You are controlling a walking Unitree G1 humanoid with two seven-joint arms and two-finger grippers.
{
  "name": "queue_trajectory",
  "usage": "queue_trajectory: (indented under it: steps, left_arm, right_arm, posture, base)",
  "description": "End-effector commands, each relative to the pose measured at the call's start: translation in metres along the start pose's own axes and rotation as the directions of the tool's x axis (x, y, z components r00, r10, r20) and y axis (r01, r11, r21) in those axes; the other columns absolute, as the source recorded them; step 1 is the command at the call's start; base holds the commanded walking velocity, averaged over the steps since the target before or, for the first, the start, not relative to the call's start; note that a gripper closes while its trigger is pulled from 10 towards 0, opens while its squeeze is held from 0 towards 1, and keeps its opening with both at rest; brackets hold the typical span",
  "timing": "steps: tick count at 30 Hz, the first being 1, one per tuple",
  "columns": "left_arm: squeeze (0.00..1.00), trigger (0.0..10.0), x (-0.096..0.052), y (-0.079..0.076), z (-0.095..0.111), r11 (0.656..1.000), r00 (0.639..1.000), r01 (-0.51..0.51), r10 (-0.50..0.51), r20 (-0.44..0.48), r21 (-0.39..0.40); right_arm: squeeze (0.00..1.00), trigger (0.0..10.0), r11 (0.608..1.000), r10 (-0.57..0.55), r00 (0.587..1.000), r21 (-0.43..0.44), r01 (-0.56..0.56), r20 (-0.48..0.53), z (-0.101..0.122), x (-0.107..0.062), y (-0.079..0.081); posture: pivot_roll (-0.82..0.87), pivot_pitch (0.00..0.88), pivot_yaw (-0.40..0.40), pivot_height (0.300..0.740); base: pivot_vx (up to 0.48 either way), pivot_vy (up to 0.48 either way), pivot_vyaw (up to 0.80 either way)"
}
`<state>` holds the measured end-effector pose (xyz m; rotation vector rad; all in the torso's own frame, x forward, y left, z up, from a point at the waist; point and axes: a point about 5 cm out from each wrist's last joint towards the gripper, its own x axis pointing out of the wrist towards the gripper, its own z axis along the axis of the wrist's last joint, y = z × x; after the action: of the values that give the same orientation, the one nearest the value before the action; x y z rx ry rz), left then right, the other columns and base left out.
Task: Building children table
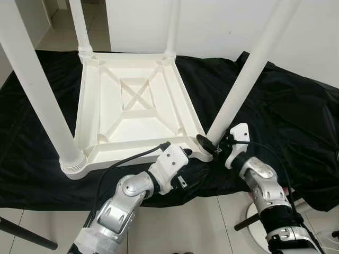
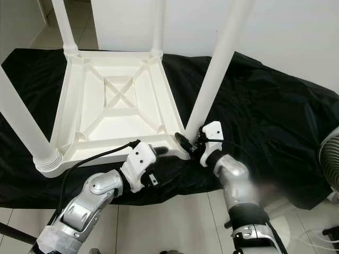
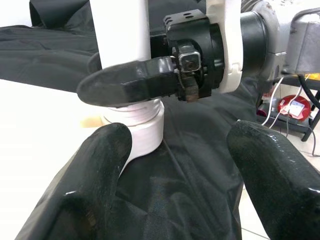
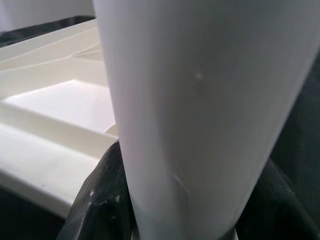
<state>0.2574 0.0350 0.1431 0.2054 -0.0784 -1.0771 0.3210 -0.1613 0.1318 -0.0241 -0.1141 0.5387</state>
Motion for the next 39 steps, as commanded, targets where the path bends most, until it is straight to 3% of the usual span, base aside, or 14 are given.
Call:
queue_trajectory:
  steps: [1,2,7,10,13,16,18,20,21,27,28,31,32,39]
  left_arm:
    - [0.0,10.0,0.001,-0.003,-0.004,1.0,1.0,0.014,-0.015,-0.019,-0.006]
    - [0.0,10.0,0.001,-0.002,-0.004,1.0,1.0,0.01,-0.01,-0.017,-0.002]
    - [0.0,10.0,0.001,-0.001,-0.003,1.0,1.0,0.006,-0.006,-0.014,0.004]
    - [0.0,10.0,0.002,0.0,-0.002,1.0,1.0,0.001,-0.001,0.001,-0.004]
    - [0.0,10.0,0.003,0.0,0.0,1.0,1.0,-0.005,0.005,0.011,-0.011]
    - [0.0,10.0,0.003,0.0,0.0,1.0,1.0,-0.006,0.007,0.012,-0.012]
    - [0.0,10.0,0.004,-0.001,0.0,1.0,1.0,-0.007,0.008,0.012,-0.011]
    - [0.0,10.0,0.004,-0.001,0.0,1.0,1.0,-0.007,0.008,0.012,-0.011]
    - [0.0,10.0,0.004,-0.001,0.0,1.0,1.0,-0.008,0.008,0.011,-0.01]
    - [0.0,10.0,0.004,0.0,-0.001,1.0,1.0,-0.014,0.014,0.011,-0.008]
    - [0.0,10.0,0.004,0.0,-0.001,1.0,1.0,-0.015,0.015,0.011,-0.007]
    - [0.0,10.0,0.004,0.0,-0.001,1.0,1.0,-0.016,0.016,0.011,-0.007]
    - [0.0,10.0,0.004,0.0,0.0,1.0,1.0,-0.018,0.018,0.011,-0.007]
    - [0.0,10.0,0.005,0.001,0.0,1.0,0.999,-0.031,0.031,0.014,-0.006]
  right_arm:
    - [0.0,10.0,0.996,-0.094,0.995,0.01,0.094,0.038,0.005,-0.002,-0.002]
    - [0.0,10.0,0.98,-0.2,0.977,0.031,0.198,0.072,0.009,-0.003,0.002]
    - [0.0,10.0,0.963,-0.267,0.961,0.055,0.263,0.079,0.011,-0.002,0.004]
    - [0.0,10.0,0.951,-0.306,0.947,0.084,0.298,0.094,0.014,0.001,0.013]
    - [0.0,10.0,0.887,-0.457,0.885,0.118,0.446,0.086,0.017,0.007,0.026]
    - [0.0,10.0,0.872,-0.485,0.871,0.125,0.474,0.084,0.017,0.008,0.027]
    - [0.0,10.0,0.809,-0.58,0.814,0.149,0.569,0.038,0.014,0.006,0.033]
    - [0.0,10.0,0.809,-0.58,0.814,0.149,0.569,0.038,0.014,0.006,0.033]
    - [0.0,10.0,0.788,-0.606,0.795,0.155,0.597,0.021,0.012,0.006,0.035]
    - [0.0,10.0,0.804,-0.586,0.81,0.134,0.579,0.01,0.012,0.007,0.04]
    - [0.06,10.0,0.808,-0.582,0.813,0.128,0.576,0.014,0.012,0.007,0.04]
    - [0.06,10.0,0.806,-0.584,0.811,0.123,0.579,0.014,0.013,0.007,0.04]
    - [1.0,10.0,0.819,-0.567,0.823,0.125,0.56,0.027,0.015,0.007,0.041]
    - [1.0,10.0,0.856,-0.515,0.855,0.099,0.507,0.069,0.021,0.004,0.041]
  posture:
    - [-0.04,0.077,-0.071,0.74]
    - [-0.04,0.077,-0.069,0.74]
    - [-0.04,0.076,-0.068,0.74]
    - [-0.05,0.076,-0.071,0.74]
    - [-0.04,0.074,-0.074,0.74]
    - [-0.04,0.074,-0.074,0.74]
    - [-0.04,0.073,-0.077,0.74]
    - [-0.04,0.073,-0.077,0.74]
    - [-0.04,0.073,-0.077,0.74]
    - [-0.04,0.069,-0.079,0.74]
    - [-0.04,0.07,-0.081,0.74]
    - [-0.04,0.07,-0.081,0.74]
    - [-0.04,0.073,-0.085,0.74]
    - [-0.04,0.075,-0.09,0.74]
  base:
    - [0.0,0.0,0.0]
    - [0.0,0.0,0.0]
    - [0.0,0.0,0.0]
    - [0.0,0.0,0.0]
    - [0.0,0.0,0.0]
    - [0.0,0.0,0.0]
    - [0.0,0.0,0.0]
    - [0.0,0.0,0.0]
    - [0.0,0.0,0.0]
    - [0.0,0.0,0.0]
    - [0.0,0.0,0.0]
    - [0.0,0.0,0.0]
    - [0.0,0.0,0.0]
    - [0.0,0.0,0.0]
